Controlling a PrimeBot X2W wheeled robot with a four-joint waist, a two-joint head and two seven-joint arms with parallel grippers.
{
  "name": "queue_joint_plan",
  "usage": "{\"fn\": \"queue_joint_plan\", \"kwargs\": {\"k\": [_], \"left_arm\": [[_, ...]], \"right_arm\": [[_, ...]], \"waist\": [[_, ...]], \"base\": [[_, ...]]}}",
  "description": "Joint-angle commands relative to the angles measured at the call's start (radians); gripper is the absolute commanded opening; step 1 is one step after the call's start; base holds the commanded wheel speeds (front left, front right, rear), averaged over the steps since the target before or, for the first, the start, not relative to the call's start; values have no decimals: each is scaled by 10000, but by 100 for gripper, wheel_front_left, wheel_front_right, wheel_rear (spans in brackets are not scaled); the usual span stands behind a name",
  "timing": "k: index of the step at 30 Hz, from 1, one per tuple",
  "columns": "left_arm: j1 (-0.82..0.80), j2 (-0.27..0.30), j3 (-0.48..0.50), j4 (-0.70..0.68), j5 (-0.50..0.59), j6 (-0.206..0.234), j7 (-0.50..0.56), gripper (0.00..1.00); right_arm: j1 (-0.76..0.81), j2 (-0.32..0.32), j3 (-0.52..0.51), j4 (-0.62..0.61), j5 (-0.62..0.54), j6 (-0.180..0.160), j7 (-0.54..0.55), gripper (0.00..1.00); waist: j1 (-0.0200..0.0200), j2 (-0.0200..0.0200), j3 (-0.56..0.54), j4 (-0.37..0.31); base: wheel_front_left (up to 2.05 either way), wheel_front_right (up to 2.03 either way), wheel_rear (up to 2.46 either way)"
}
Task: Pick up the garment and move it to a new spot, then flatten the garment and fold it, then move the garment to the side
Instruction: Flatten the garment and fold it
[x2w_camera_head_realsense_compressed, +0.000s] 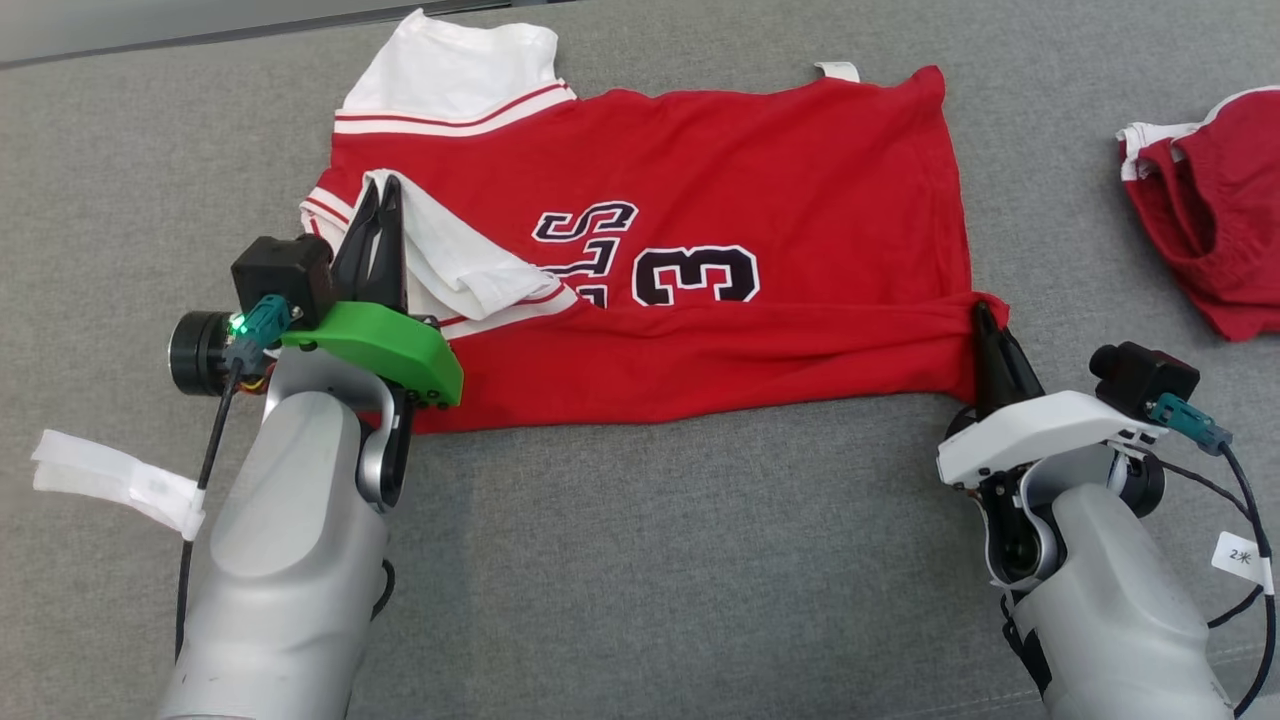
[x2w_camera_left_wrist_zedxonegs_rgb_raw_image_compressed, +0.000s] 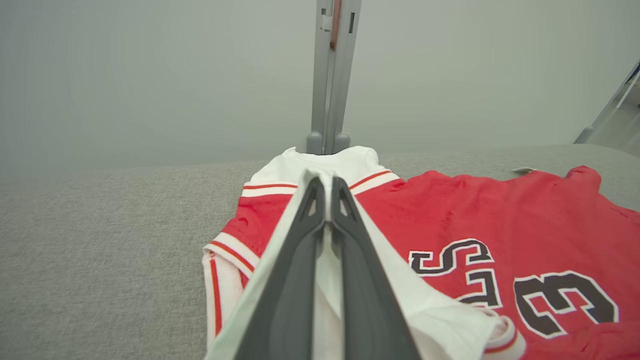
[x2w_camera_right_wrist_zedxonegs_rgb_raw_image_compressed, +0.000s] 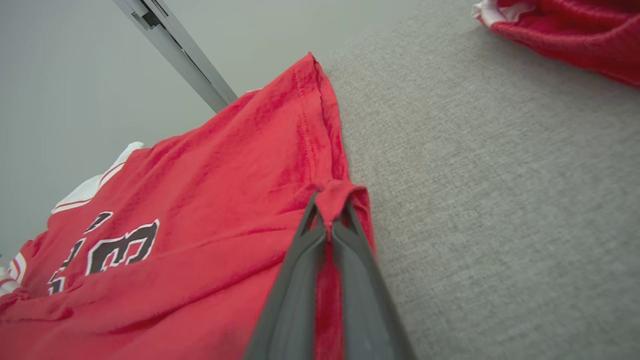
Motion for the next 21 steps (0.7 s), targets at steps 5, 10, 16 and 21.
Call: {"fn": "queue_joint_plan", "kwargs": {"k": [5, 10, 16, 21], "left_arm": [[-153, 10, -125, 23, 50, -390, -32, 100], [393, 10, -174, -768, -122, -613, -29, 100], [1455, 9, -90, -1963, -331, -674, -30, 100], [2637, 11, 398, -2249, -419, -338, -30, 100]], "right_arm": [[-168, -5, 45, 162, 3, -17, -44, 100], [42, -6, -55, -161, -161, -17, -45, 100], [708, -4, -459, -1295, -725, -15, -40, 100], [1539, -2, -694, -2365, -1583, -15, -39, 100]], "waist": [[0, 0, 32, -65], [0, 0, -95, 73], [0, 0, -430, 315], [0, 0, -880, 499]], "base": [[0, 0, 0], [0, 0, 0], [0, 0, 0], [0, 0, 0]]}}
